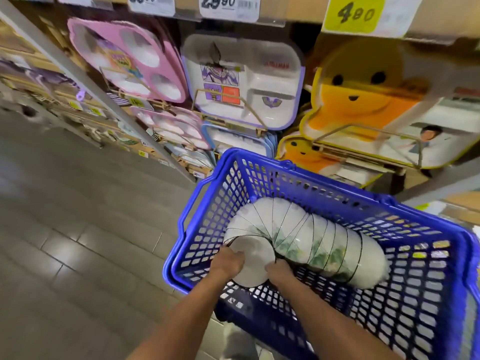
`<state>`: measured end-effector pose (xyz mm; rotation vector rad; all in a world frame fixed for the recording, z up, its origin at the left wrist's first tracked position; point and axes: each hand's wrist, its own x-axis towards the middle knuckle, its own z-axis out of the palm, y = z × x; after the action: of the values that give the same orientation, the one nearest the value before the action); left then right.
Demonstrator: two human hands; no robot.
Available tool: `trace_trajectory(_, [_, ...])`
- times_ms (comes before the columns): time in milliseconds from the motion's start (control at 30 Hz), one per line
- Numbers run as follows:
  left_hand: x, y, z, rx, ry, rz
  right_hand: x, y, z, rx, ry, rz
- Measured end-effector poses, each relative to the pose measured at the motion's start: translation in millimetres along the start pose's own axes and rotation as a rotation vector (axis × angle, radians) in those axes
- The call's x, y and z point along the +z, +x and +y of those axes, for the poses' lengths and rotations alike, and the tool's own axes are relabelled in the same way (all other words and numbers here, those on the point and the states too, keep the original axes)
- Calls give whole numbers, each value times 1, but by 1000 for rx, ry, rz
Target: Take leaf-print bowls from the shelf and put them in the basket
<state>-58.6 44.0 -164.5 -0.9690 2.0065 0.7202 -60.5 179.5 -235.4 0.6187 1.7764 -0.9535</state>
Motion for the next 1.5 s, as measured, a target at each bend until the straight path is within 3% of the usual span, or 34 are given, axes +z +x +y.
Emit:
trace_trajectory(467, [-24, -22, -6, 141, -72, -113, -15, -31, -19, -19, -73, -24])
trace_trajectory(633, [-34, -34, -14, 190, -44, -97, -26, -65, -28, 82, 88, -82])
trace_trajectory(800, [-40, -47, -12, 242, -300, -105, -47, -94, -22, 135, 256, -196])
trace_trajectory(1067, [-24, -88, 3, 331, -607, -208, -73, -134, -26, 35, 331, -118])
trace_trajectory(1233, [-37, -114, 28, 476, -808, -196, -81, -181, -38, -83, 399, -90])
trace_trajectory(1500, [-92, -187, 93, 702, -848, -173, -118, -292, -43, -358, 436, 162])
